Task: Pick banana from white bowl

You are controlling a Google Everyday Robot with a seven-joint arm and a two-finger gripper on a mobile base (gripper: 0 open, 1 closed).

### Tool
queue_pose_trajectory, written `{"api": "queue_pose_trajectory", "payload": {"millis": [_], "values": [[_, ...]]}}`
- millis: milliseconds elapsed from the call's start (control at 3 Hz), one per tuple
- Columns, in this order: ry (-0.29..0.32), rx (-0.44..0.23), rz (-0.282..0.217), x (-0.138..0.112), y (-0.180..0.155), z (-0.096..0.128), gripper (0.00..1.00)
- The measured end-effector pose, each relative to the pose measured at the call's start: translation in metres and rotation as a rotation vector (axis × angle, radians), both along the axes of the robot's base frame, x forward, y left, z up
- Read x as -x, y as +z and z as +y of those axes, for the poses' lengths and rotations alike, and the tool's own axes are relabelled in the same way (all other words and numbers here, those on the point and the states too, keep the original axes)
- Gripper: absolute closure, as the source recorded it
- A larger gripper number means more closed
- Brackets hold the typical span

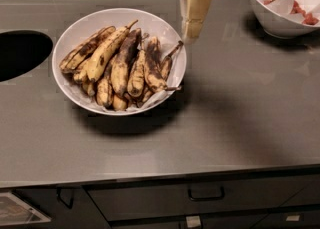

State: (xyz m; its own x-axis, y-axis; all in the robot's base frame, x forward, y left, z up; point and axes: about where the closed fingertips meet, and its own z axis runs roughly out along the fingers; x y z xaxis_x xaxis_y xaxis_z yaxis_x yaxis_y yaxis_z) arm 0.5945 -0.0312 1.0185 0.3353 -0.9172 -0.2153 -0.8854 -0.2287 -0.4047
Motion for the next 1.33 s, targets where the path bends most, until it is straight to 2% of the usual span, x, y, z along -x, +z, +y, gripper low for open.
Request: {"api": "queue_pose_trajectory", "payload": {"millis": [333, 667, 1000, 1333], "values": [[0.060, -0.002, 0.011, -0.002, -0.005, 0.017, 0.00], [0.192, -0.005, 0.026, 0.002, -0.005, 0.057, 0.00], [0.325, -0.019, 0.007, 0.007, 0.001, 0.102, 0.00], [0.326, -0.019, 0.007, 0.007, 0.001, 0.103, 0.00]]}}
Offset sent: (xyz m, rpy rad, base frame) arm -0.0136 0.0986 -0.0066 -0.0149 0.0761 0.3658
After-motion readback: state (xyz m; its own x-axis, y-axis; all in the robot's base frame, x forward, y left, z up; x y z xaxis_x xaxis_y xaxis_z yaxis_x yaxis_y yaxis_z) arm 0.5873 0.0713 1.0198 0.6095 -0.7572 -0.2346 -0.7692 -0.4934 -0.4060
